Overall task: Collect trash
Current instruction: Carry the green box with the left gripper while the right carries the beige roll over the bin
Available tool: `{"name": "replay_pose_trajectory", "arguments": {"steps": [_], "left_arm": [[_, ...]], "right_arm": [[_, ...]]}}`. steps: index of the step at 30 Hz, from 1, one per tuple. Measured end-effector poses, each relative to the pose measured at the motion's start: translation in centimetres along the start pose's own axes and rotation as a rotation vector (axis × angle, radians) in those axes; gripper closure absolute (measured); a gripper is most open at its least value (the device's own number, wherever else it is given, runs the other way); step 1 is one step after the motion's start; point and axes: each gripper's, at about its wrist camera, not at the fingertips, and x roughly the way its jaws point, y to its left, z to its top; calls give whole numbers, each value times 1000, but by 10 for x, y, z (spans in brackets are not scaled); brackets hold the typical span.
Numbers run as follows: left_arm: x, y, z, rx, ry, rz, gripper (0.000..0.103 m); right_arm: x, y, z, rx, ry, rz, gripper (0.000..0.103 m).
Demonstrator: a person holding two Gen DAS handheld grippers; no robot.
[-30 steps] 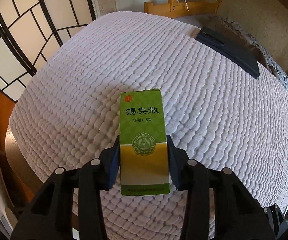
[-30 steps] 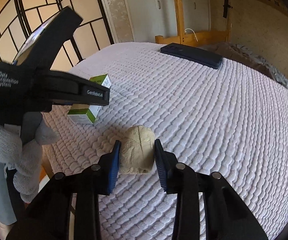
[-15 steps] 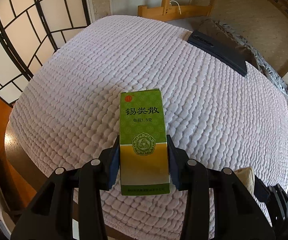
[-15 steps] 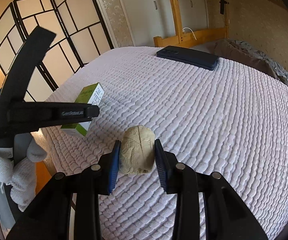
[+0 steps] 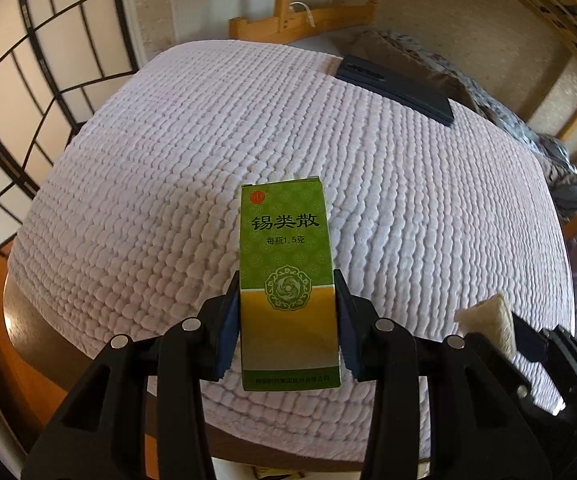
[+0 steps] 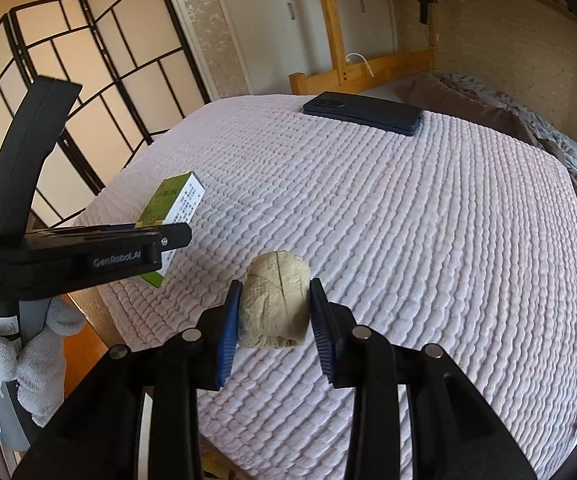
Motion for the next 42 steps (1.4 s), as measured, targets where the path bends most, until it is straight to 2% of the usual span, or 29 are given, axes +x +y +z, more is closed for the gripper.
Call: {"name": "replay_pose_trajectory", "arguments": {"steps": [7,23,34,42], "left_arm": [[-6,15,-3,127,-12,-39,59],[-25,48,-20,336,-20,-180,59],[-39,53,-45,428,-31,-224,59],[-54,51,-68,476,-35,-241,59]], "right_arm": [[-12,17,-9,75,-21,-58,70],[-36,58,-36,186,-65,-172,70],[-50,75,-54,219,-62,-169,70],[-59,80,-67,210,-41,-132,70]]}}
